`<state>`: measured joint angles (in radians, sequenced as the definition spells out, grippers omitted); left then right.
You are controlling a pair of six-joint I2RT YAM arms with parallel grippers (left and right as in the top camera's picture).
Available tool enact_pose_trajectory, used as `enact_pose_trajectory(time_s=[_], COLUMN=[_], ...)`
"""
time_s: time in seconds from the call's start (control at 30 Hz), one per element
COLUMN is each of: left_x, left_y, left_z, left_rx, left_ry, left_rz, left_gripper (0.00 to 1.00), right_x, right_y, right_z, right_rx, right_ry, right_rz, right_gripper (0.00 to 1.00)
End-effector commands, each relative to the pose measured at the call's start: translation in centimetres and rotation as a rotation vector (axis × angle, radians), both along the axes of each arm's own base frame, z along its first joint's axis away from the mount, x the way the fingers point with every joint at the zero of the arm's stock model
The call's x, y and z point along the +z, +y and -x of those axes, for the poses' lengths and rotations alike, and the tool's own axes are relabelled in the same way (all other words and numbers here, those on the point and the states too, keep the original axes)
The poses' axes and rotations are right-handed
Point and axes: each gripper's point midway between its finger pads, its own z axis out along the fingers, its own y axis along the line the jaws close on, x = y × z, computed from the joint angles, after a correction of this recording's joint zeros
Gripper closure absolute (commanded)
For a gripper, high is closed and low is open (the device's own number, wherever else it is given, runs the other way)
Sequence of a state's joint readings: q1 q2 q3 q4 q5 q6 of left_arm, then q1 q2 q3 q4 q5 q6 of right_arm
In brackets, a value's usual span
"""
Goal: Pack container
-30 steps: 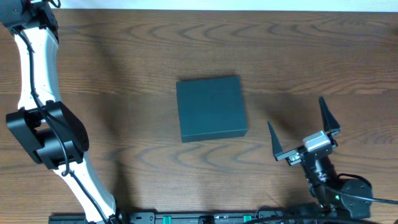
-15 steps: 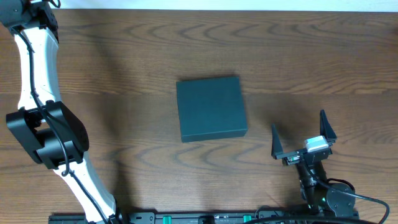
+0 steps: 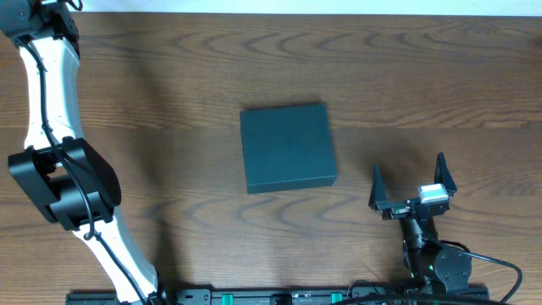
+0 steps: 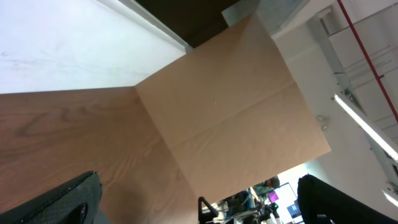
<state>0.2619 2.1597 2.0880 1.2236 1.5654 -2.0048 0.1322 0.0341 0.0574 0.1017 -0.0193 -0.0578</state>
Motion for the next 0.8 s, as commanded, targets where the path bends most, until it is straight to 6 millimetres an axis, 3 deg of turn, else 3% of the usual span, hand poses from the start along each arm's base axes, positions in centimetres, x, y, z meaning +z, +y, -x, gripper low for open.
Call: enact_pose_trajectory(time_s=[0.0,0.5,0.77], left_x=[2.4,2.4,2.4], left_y=[-0.4,-0.4,-0.4], left_z=[1.7,1.7,1.7], left_rx=[-0.001,-0.001,-0.001], left_ry=[-0.073,-0.073,-0.073], left_rz=[-0.025,-0.025,-0.025], left_gripper=[0.01,0.01,0.01], right_x=[-0.6,-1.9,-2.8], right_y=[-0.7,-1.4,-2.7], right_z=[-0.2,-0.4,-0.5], right_rx=[-0.032,-0.069,-0.127], right_ry=[0.011,0.030,0.069], right_rz=[-0.048,-0.061,-0.092], right_gripper=[0.01,0.01,0.01])
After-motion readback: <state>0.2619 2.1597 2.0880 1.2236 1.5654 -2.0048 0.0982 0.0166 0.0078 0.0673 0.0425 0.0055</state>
